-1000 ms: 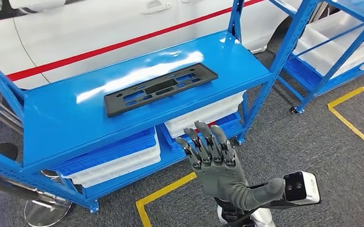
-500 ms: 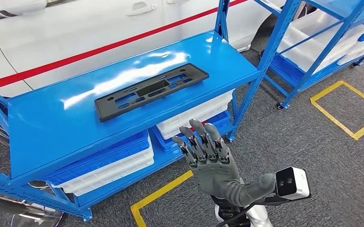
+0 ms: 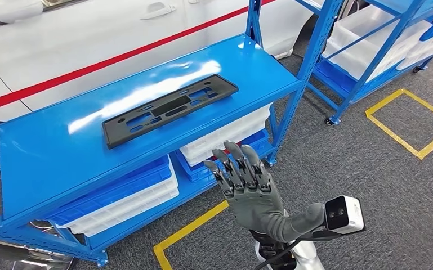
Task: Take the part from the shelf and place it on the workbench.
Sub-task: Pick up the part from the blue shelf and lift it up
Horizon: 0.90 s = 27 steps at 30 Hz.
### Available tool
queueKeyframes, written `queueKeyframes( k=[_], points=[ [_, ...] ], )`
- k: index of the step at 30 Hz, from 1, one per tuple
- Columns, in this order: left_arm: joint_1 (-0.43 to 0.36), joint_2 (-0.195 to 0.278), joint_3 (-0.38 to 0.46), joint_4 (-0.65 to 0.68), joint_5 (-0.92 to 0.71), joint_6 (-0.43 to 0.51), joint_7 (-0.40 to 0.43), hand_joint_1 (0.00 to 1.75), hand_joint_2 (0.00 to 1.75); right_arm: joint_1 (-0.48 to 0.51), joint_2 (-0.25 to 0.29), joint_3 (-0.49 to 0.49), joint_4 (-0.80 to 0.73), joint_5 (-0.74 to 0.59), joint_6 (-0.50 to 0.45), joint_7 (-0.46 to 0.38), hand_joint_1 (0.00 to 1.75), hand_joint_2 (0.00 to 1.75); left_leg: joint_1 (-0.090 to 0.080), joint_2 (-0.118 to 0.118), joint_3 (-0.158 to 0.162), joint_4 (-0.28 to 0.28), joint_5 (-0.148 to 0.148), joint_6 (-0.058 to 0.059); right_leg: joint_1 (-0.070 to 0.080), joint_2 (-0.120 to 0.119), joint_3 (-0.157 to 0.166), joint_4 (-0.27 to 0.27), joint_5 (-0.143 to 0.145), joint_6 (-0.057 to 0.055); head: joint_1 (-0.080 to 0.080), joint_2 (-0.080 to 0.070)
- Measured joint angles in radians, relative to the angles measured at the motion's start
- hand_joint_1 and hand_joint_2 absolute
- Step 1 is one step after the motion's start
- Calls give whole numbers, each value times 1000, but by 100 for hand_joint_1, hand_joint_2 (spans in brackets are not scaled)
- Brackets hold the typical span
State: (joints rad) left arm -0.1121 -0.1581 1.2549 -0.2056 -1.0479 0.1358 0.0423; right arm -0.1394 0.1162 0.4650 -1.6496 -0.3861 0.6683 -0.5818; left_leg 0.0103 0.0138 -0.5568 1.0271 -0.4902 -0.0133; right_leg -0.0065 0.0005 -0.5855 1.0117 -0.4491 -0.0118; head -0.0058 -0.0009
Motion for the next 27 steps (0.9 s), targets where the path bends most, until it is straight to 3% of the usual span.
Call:
queueKeyframes(
  k=[1, 3, 5, 6, 7, 8, 10, 11, 15, 17, 19, 20, 21, 22, 24, 25, 27],
  points=[
    [0, 0, 0, 0, 0, 0, 0, 0, 0, -1, 0, 0, 0, 0, 0, 0, 0, 0, 0, -2, -15, 36, -23, -3, -2, 0, 3, -4, 1, -6, 0, 0],
    [1, 0, 1, 0, 0, 0, 0, 0, 0, -3, 0, 0, 2, 0, 0, 0, 0, 0, 2, -5, -74, 163, -86, -6, -1, 0, 6, -6, 0, -14, -1, 0],
    [2, 0, 4, 0, 0, 0, 0, 0, 0, -2, 0, 0, 6, 0, 0, 0, 0, 0, 2, -5, -127, 262, -112, -9, 1, 3, 7, -5, -1, -16, -1, 0],
    [3, 0, 5, 0, 0, 0, 0, 0, 0, -2, 0, 0, 8, 0, 0, 0, 0, 0, 2, -5, -131, 261, -97, -9, 1, 5, 9, -4, -3, -16, -1, 0],
    [3, 0, 6, 0, 0, 0, 0, 0, 0, -2, 0, 0, 9, 0, 0, 0, 0, 0, 2, -5, -116, 221, -64, -8, 1, 7, 11, -3, -4, -14, -1, 0],
    [3, 0, 6, 0, 0, 0, 0, 0, 0, -2, 0, 0, 10, 0, 0, 0, 0, 0, 2, -6, -86, 154, -23, -6, 1, 9, 13, -1, -7, -12, -1, 0],
    [2, 0, 6, 0, 0, 0, 0, 0, 0, -3, 0, 0, 10, 0, 0, 0, 0, 0, 0, -9, -33, 34, 24, 0, 4, 13, 13, 6, -13, -4, 0, 0],
    [1, 0, 7, 0, 0, 0, 0, 0, 0, -3, 0, 0, 10, 0, 0, 0, 0, 0, -1, -11, -20, 5, 30, 5, 5, 14, 12, 9, -15, 1, 0, 0],
    [1, -1, 7, 0, -1, -1, -1, 0, 0, -3, 0, 0, 9, 4, 1, -3, 0, 0, -1, -11, -14, -14, 33, 28, 3, 14, 6, 21, -27, 22, 1, 0],
    [1, -2, 7, 0, -2, -3, -4, 0, 0, -3, 0, 0, 9, 11, 1, -7, 0, 0, 1, -9, -10, -20, 36, 37, 0, 11, -30, 101, -74, 31, 2, 0],
    [1, -3, 7, 0, -2, -4, -8, 0, 0, -1, -1, 0, 9, 15, 1, -12, 0, 0, 0, -8, -9, -20, 35, 41, -2, 9, -97, 231, -129, 37, 2, 0],
    [1, -3, 7, 0, -2, -5, -9, 0, 0, 1, -2, 0, 9, 15, 2, -14, 0, 0, -1, -7, -8, -20, 34, 42, -2, 8, -122, 276, -138, 38, 2, 0],
    [1, -4, 7, 0, -2, -5, -11, 0, 0, 1, -3, 0, 9, 16, 4, -16, 0, 0, -1, -7, -7, -19, 32, 42, -3, 8, -132, 286, -128, 38, 2, 0],
    [1, -4, 7, 0, -2, -7, -12, 0, 0, 0, -4, 0, 9, 16, 6, -16, 0, 0, -1, -7, -5, -19, 31, 42, -3, 7, -120, 256, -99, 37, 2, 0],
    [1, -7, 7, 0, -3, -11, -14, 0, 0, -3, -6, 0, 10, 16, 11, -17, 0, 0, -2, -8, 2, -19, 26, 38, -2, 3, -58, 122, -28, 29, 2, 0],
    [1, -8, 7, 0, -3, -13, -14, 0, 0, -5, -6, 0, 11, 16, 12, -17, 0, 0, -3, -8, 4, -18, 23, 34, 1, 1, -30, 62, -6, 24, 2, 0],
    [0, -11, 7, 0, -4, -15, -14, 0, 0, -9, -7, 1, 16, 16, 13, -16, 0, 0, -6, -7, 4, -18, 19, 24, 7, 0, -7, 10, 1, 16, 1, 0]
  ],
)
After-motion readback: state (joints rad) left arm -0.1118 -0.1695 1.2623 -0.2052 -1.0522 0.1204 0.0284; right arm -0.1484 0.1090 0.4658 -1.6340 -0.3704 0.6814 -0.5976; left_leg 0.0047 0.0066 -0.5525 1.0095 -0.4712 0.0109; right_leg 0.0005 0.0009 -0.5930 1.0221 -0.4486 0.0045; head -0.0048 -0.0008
